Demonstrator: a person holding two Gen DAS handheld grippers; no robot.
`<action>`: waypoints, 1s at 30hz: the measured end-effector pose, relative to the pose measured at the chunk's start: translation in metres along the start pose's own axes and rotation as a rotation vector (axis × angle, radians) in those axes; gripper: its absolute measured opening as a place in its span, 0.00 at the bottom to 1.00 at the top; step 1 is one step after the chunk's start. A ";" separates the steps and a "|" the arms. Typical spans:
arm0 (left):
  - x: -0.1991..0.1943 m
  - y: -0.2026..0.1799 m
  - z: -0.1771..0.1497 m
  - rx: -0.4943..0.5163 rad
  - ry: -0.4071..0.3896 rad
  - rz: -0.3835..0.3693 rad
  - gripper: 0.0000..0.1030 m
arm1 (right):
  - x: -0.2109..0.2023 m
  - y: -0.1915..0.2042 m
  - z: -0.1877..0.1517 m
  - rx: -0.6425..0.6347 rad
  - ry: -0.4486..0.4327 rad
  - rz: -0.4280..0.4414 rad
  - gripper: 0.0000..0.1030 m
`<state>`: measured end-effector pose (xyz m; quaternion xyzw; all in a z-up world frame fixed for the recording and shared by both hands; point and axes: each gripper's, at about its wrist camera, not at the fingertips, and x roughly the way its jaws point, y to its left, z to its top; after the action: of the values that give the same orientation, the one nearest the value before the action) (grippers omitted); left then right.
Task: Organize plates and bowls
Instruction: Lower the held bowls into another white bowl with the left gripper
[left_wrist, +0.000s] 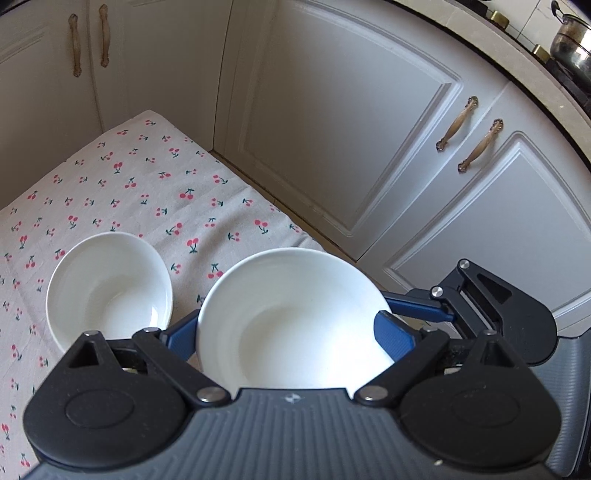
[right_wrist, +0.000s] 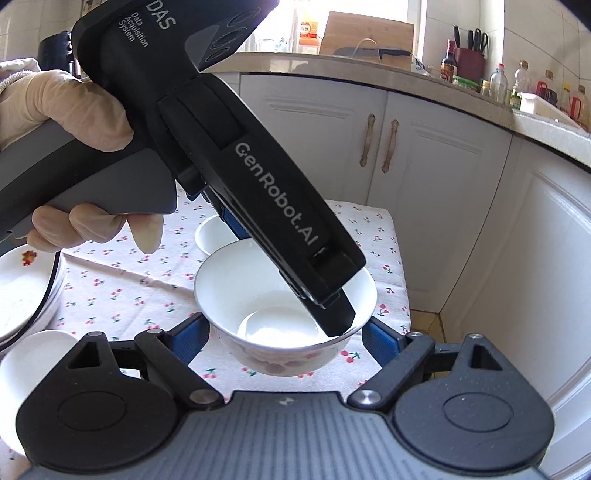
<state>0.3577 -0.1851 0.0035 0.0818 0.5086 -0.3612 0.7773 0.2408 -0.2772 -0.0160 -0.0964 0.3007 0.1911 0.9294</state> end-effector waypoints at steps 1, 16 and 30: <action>-0.004 -0.001 -0.003 -0.001 -0.005 0.000 0.92 | -0.003 0.004 0.000 -0.002 -0.003 0.002 0.90; -0.059 -0.004 -0.064 -0.055 -0.053 0.048 0.92 | -0.043 0.060 0.002 -0.087 -0.026 0.053 0.90; -0.094 -0.009 -0.127 -0.109 -0.089 0.087 0.92 | -0.068 0.105 -0.007 -0.136 -0.033 0.111 0.90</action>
<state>0.2387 -0.0840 0.0259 0.0453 0.4886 -0.3020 0.8173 0.1427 -0.2040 0.0125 -0.1392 0.2766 0.2639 0.9135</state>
